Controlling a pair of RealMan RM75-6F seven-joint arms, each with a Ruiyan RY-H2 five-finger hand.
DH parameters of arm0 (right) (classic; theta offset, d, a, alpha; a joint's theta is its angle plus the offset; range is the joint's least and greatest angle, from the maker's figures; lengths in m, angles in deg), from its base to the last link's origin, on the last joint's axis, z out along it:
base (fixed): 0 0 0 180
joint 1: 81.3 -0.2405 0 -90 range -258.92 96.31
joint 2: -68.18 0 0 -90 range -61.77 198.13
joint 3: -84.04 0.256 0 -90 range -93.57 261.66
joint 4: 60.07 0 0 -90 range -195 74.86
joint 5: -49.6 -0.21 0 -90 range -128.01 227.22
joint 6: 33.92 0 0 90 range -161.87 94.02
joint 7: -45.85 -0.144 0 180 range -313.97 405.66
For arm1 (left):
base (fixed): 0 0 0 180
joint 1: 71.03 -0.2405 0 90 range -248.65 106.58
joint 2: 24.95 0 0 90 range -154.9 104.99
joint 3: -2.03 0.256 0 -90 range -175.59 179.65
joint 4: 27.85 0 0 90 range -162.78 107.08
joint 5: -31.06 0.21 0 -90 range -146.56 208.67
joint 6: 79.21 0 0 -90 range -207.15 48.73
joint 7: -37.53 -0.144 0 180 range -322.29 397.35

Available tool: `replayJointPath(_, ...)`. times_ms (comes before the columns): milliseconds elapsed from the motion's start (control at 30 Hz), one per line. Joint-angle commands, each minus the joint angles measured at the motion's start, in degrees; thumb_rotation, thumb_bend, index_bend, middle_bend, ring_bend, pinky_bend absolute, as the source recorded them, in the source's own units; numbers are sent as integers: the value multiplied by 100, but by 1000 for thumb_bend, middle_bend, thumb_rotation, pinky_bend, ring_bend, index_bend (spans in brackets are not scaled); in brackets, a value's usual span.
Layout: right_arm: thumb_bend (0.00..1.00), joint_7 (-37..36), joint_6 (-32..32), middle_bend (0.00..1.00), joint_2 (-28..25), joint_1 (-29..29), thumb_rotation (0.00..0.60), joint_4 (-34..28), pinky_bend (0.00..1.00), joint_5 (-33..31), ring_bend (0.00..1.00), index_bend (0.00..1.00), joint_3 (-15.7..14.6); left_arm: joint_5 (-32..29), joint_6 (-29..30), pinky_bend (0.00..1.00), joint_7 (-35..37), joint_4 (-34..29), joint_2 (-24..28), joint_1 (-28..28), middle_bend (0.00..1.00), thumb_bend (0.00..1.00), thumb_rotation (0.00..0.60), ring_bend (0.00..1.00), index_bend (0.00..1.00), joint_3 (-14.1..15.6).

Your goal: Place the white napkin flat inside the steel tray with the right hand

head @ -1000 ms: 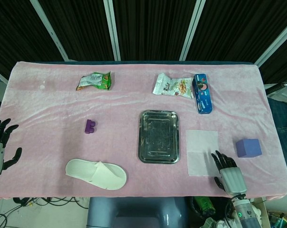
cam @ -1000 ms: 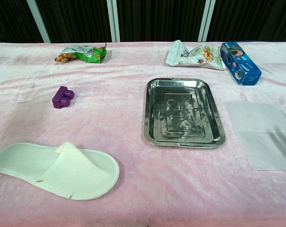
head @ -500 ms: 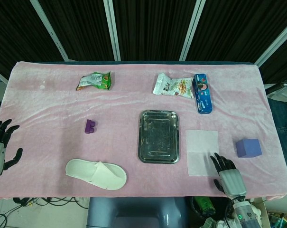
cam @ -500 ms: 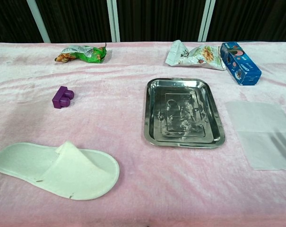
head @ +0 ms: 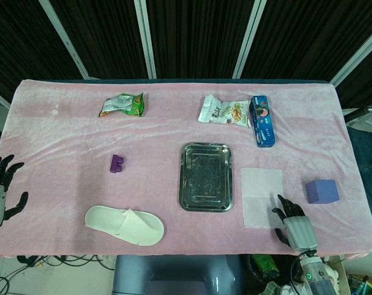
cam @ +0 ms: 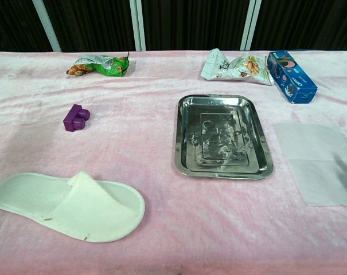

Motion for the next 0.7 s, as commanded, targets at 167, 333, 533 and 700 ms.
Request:
replayJointPath(167,303,-82,-44,39,43,-12,600,39,179,36,106,408,11,6,-11,11,-3,-3,-6,-16,60,373,600,0,177,-18)
replayJointPath(333,305,-109,-28,39,47,-16,600,37,179,32,106,458,4,-8,-32,11,4,-2,-9,-30,60,374,600,0,180,-28)
replayJointPath(533,312,-145,-16,41,46,-31,600,25,179,36,107,492,6,-11,-41,11,15,-7,-5,-41,60,373,600,0,183,-47)
replayJointPath(700,330,-142,-11,42,37,-56,600,-7,179,47,109,500,17,-7,-47,10,16,-7,-6,-48,60,373,600,0,187,-59)
